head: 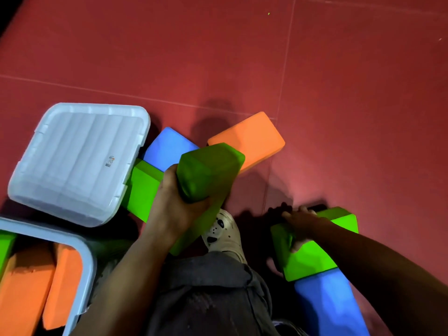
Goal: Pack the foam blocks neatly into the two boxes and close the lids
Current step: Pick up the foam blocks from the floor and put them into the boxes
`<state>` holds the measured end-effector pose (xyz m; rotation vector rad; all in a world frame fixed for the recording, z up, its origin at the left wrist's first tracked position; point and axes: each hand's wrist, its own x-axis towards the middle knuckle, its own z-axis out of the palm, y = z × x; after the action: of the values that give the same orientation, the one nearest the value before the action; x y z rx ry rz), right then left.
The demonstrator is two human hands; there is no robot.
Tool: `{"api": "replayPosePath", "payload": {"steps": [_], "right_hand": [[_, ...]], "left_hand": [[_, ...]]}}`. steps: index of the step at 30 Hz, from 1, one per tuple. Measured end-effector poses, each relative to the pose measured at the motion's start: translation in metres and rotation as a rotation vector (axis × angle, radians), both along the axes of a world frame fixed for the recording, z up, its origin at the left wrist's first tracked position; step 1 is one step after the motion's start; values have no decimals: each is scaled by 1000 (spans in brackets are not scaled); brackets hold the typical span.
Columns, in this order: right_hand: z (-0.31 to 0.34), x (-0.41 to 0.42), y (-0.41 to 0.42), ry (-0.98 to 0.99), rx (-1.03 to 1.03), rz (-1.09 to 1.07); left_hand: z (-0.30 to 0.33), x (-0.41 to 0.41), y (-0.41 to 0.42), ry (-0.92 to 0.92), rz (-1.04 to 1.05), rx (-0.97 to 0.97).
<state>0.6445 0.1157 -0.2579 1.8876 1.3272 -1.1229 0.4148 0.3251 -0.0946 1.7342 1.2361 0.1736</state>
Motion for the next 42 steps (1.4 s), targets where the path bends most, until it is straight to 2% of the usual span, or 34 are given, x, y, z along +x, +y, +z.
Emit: {"api": "replayPosePath", "payload": {"steps": [3,8,15,18,24,28,30,34,37,38,40,42], "right_hand": [[13,-6,3,-66,74,39],[57,-2,16,-113,331,-185],[165,-18,51,121,881,-418],[216,-49,74,241,1099,-325],[300,-151,118,495,1402,-202],[327,-220,133,685,1466,-174],[336,-255,139,752,1438,-149],[347,-314,148,813,1392,-54],[352,-350,162,829,1366,-36],[352,-361,167,831,1376,-24],[350,-381,178,834,1407,11],[343,-406,186,796,1431,48]], "left_hand": [[4,-1,2,-35,-5,23],[29,-6,0,-126,39,132],[91,-60,-7,-308,292,251],[136,-111,-13,-343,391,415],[213,-252,-37,-263,639,765],[232,-335,-48,-117,857,903],[227,-370,-42,-26,881,935],[194,-432,-19,271,646,772],[167,-461,-15,648,463,459],[159,-468,-16,714,435,390],[145,-478,-22,674,486,353],[135,-485,-29,493,624,380]]}}
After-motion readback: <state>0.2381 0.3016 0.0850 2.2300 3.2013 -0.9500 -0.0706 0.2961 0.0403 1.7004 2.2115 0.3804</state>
